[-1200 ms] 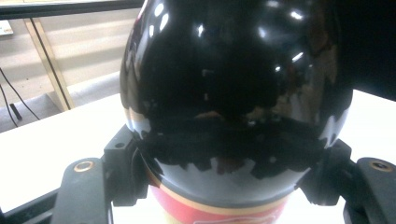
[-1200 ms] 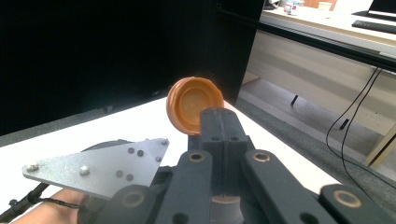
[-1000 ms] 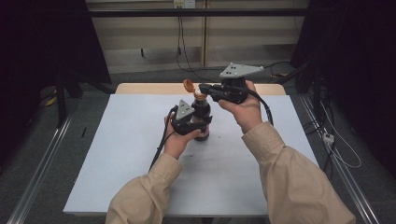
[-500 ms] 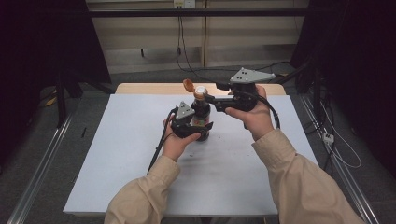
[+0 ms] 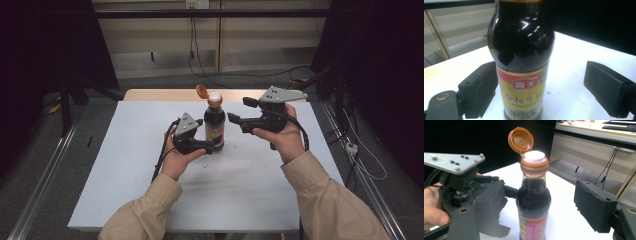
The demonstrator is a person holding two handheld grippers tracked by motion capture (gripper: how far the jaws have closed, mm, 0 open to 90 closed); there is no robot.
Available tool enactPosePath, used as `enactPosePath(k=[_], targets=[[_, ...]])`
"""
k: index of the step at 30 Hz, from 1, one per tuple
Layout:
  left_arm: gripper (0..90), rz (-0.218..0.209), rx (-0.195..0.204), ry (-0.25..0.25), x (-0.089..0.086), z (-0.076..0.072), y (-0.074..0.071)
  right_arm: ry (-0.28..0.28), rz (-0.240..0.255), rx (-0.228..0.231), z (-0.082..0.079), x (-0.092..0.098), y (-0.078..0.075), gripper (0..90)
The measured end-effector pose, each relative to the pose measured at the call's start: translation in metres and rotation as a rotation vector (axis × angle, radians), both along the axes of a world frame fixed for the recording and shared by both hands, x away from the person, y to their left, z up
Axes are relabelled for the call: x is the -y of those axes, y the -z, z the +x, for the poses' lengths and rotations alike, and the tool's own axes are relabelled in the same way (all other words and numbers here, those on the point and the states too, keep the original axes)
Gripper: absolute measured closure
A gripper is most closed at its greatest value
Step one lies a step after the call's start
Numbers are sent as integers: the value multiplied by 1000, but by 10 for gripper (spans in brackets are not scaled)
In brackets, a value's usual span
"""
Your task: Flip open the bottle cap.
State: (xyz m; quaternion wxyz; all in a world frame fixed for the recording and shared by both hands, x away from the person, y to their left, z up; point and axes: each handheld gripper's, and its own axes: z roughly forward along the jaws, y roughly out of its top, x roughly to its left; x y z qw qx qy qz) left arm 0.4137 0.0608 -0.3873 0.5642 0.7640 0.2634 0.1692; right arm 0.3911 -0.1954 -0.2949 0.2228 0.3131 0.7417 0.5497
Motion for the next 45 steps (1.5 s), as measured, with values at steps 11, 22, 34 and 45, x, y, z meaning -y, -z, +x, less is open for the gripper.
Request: enactPosePath(k=[11,22,34,45], targets=[[100,-8,-7,37,-17,-9,0,-18,1,-30,-8,0,18,209],[97,6,-24,42,-48,-22,10,-20,11,-64,-28,17,53,178],[92,19,-33,53,-75,-34,18,-20,13,-75,-47,25,77,176],[92,25,-43,50,-96,-41,22,-2,-11,-88,-59,38,99,175]])
